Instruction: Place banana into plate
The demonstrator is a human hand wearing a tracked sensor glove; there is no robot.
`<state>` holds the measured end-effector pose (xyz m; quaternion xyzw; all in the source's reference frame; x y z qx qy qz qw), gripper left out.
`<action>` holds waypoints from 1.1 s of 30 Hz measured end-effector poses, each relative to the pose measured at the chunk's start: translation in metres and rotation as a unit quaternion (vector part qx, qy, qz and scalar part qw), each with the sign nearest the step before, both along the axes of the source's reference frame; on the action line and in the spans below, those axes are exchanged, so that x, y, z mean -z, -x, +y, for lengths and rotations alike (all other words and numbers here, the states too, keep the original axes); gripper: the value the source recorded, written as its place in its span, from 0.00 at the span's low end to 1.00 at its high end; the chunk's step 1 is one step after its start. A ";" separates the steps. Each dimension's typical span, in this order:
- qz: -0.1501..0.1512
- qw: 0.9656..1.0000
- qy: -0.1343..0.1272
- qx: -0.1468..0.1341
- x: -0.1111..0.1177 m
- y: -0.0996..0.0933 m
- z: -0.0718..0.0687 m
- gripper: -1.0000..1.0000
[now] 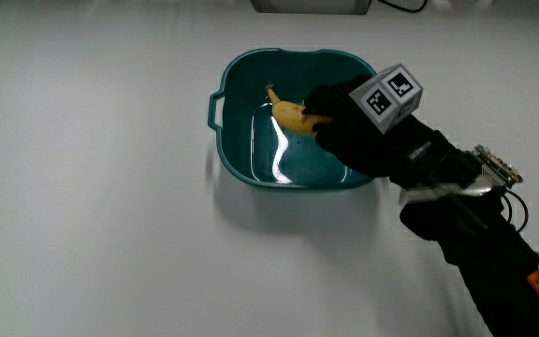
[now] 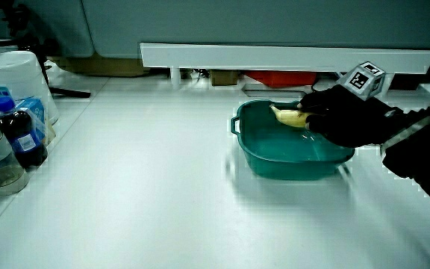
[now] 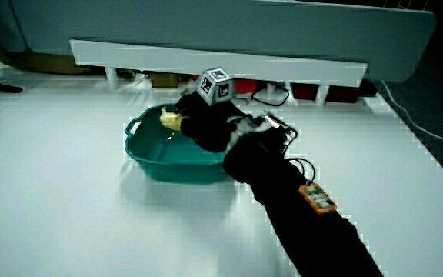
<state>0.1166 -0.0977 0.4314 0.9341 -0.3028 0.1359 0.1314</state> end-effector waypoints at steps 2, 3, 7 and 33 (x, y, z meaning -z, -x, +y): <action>0.006 1.000 0.007 -0.005 -0.006 0.002 -0.005 0.50; 0.009 1.000 0.011 -0.008 -0.008 0.003 -0.007 0.50; 0.022 0.999 0.021 -0.016 -0.015 0.007 -0.014 0.50; 0.098 0.990 0.101 -0.005 -0.078 0.028 -0.012 0.50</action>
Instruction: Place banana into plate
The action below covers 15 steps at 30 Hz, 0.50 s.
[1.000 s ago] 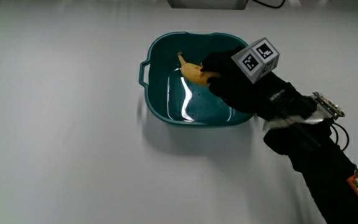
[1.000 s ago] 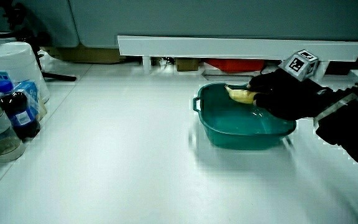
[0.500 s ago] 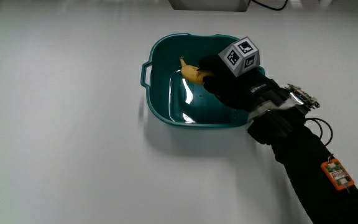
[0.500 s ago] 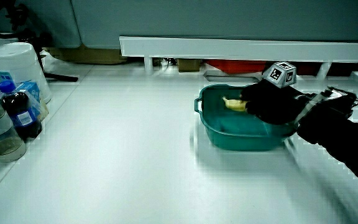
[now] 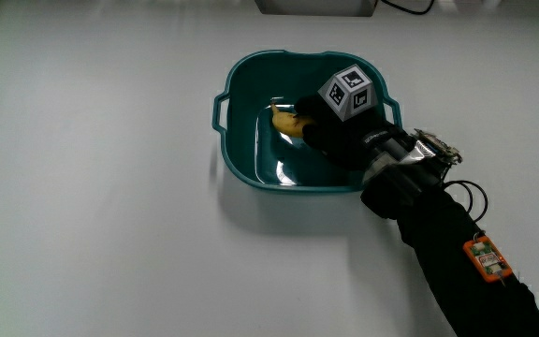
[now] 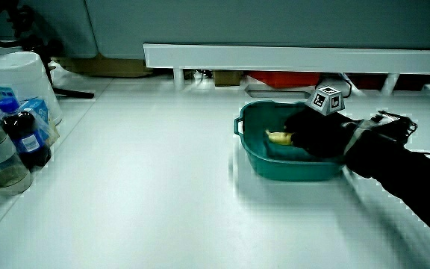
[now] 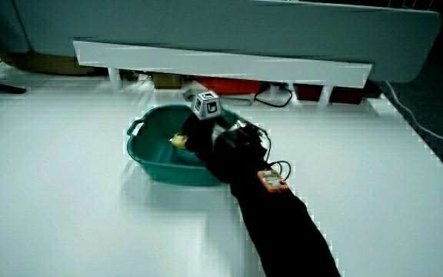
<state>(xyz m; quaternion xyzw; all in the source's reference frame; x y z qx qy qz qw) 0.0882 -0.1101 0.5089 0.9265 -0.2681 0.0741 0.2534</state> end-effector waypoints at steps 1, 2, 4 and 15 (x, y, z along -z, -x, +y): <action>0.008 1.000 -0.003 0.004 -0.003 0.001 0.000 0.50; 0.016 1.000 0.001 0.009 -0.006 0.002 0.001 0.50; 0.026 0.999 0.004 0.020 -0.008 0.004 0.003 0.50; 0.056 0.998 0.018 0.029 -0.020 0.005 0.007 0.50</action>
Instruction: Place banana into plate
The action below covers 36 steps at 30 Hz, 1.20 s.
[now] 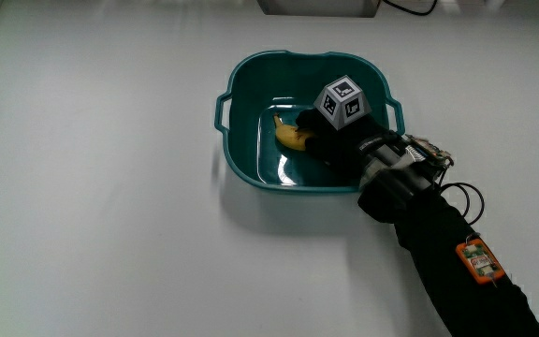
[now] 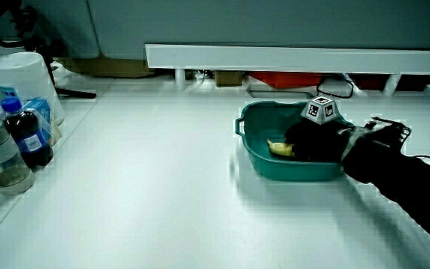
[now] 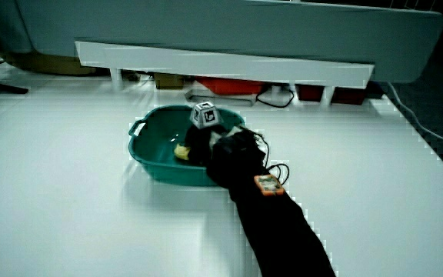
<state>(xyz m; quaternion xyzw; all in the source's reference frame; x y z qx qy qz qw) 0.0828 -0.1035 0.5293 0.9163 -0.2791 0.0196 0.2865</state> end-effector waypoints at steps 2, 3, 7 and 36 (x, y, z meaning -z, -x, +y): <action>0.006 1.000 -0.005 0.003 0.001 0.000 0.001 0.50; 0.007 1.000 -0.004 0.003 -0.003 0.000 0.001 0.50; 0.012 1.000 -0.003 0.005 -0.003 0.001 0.002 0.50; 0.000 0.999 0.000 -0.035 -0.001 -0.013 0.002 0.00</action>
